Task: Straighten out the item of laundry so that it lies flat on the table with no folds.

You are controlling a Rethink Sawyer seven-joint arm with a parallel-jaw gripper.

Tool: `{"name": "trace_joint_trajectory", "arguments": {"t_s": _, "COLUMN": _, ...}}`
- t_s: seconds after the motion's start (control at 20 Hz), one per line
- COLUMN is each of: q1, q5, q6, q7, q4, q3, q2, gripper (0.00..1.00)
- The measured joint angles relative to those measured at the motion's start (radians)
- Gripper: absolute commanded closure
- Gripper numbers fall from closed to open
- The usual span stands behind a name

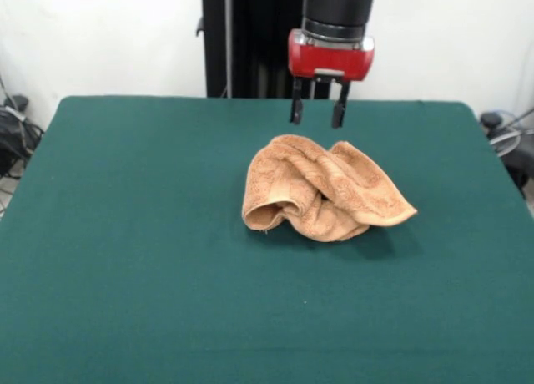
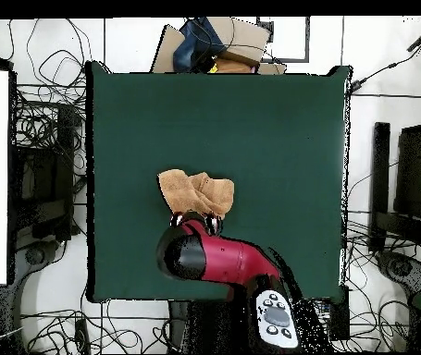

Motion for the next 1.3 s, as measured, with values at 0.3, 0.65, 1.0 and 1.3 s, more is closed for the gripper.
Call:
{"name": "trace_joint_trajectory", "arguments": {"t_s": 0.3, "q1": 0.033, "q5": 0.011, "q6": 0.012, "q7": 0.000, "q4": -0.022, "q3": -0.004, "q2": 0.001, "gripper": 0.00}}
{"name": "trace_joint_trajectory", "arguments": {"t_s": 0.65, "q1": 0.069, "q5": 0.031, "q6": 0.039, "q7": 0.000, "q4": -0.035, "q3": -0.005, "q2": 0.001, "gripper": 0.00}}
{"name": "trace_joint_trajectory", "arguments": {"t_s": 1.0, "q1": 0.057, "q5": 0.034, "q6": 0.057, "q7": 0.000, "q4": -0.036, "q3": -0.005, "q2": 0.001, "gripper": 0.00}}
{"name": "trace_joint_trajectory", "arguments": {"t_s": 1.3, "q1": 0.033, "q5": 0.034, "q6": 0.057, "q7": 0.000, "q4": -0.036, "q3": -0.005, "q2": 0.001, "gripper": 0.00}}
